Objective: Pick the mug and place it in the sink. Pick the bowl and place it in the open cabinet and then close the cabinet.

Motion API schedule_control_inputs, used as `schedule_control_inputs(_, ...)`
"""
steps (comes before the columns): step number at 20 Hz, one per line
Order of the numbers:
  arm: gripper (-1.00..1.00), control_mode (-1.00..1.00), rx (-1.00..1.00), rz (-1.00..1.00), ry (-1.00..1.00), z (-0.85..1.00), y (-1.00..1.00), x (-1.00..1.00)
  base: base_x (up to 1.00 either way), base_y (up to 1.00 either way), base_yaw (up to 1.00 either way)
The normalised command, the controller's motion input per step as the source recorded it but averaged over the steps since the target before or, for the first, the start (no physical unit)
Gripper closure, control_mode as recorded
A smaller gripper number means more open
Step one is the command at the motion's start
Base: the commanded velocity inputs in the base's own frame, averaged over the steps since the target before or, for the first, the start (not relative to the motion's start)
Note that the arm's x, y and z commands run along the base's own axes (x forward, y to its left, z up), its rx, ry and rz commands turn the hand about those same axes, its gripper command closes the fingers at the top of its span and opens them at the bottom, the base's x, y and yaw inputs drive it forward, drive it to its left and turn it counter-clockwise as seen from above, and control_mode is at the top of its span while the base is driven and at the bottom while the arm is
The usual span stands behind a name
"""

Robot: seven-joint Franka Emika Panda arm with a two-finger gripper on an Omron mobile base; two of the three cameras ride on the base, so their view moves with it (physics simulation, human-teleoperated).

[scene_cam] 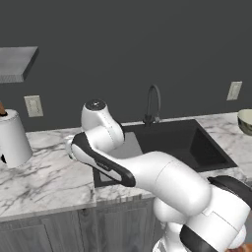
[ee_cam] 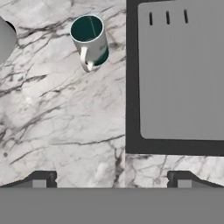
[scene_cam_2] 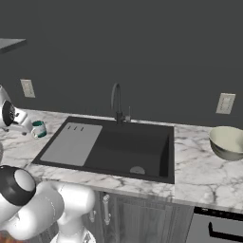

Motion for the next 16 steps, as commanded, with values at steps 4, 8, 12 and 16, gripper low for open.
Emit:
schedule_control_inputs(4,-1.0,-1.0,0.0,0.0,0.0,-0.09,0.07,0.18,0.0,0.0,0.0)
schedule_control_inputs(8,-1.0,-1.0,0.0,0.0,0.0,-0.16,0.13,0.13,0.0,0.0,0.0)
schedule_control_inputs(12,-1.0,-1.0,0.0,0.0,0.0,-0.16,0.05,0.13,0.0,0.0,0.0)
schedule_control_inputs(16,-1.0,-1.0,0.0,0.0,0.0,-0.17,0.06,0.24,0.0,0.0,0.0)
